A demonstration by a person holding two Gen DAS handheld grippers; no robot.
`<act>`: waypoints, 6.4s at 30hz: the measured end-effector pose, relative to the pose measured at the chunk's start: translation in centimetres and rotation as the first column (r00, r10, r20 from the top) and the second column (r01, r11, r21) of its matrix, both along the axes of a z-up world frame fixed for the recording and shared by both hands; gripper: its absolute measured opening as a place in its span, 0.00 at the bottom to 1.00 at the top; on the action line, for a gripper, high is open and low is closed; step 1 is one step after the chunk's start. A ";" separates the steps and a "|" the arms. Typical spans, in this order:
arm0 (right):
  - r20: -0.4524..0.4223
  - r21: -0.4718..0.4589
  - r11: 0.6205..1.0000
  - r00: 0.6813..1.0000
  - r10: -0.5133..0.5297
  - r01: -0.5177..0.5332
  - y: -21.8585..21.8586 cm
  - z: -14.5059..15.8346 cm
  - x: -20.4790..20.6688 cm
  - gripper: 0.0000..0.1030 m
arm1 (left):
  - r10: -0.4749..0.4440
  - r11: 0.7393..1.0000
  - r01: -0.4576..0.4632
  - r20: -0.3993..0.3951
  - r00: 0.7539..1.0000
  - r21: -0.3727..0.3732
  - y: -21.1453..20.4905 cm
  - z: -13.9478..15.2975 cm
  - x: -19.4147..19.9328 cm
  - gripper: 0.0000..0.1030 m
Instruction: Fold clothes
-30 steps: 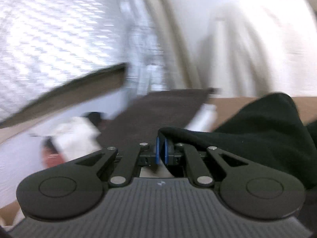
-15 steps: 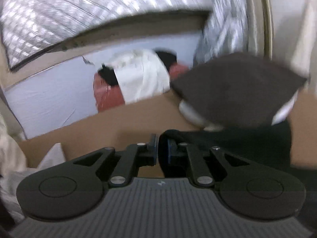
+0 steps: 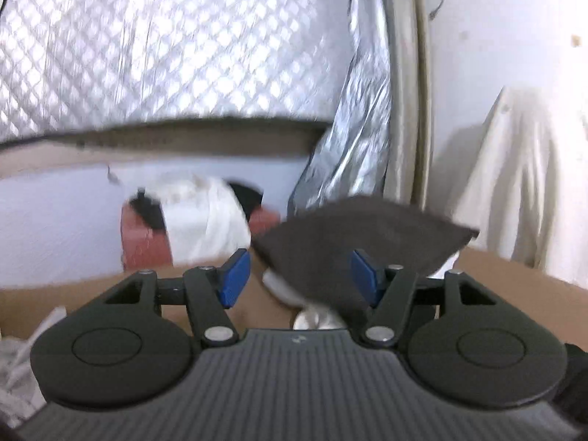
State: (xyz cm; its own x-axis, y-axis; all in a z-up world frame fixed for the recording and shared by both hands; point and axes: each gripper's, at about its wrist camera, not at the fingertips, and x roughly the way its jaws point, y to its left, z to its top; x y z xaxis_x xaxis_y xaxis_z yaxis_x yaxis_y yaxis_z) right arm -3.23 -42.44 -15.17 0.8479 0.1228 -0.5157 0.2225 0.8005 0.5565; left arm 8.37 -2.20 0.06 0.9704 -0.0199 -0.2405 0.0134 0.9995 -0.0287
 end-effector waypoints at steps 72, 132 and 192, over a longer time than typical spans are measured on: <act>0.127 0.113 0.990 0.987 -0.097 0.082 0.1 3.1 -4.0 0.21 | -0.823 0.447 0.839 -0.223 0.522 0.310 -13.7 -2.1 -16.8 0.79; 0.167 0.132 0.987 0.980 -0.108 0.086 0.8 2.2 -6.4 0.23 | -0.609 0.769 0.615 -0.093 0.788 0.177 -14.8 0.1 -12.0 0.18; -0.331 -0.198 0.960 0.908 -0.257 0.200 -9.1 -5.2 1.1 0.63 | -0.261 0.829 0.505 -0.632 0.730 0.241 -21.4 -12.5 5.1 0.68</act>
State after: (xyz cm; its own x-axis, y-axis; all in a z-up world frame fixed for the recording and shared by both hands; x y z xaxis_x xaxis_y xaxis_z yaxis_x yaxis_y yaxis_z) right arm -2.12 -51.50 -20.36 0.6047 -0.1590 -0.7804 0.5668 0.7742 0.2815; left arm 13.46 -23.57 -12.41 0.5873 -0.1506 -0.7953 0.5012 0.8391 0.2112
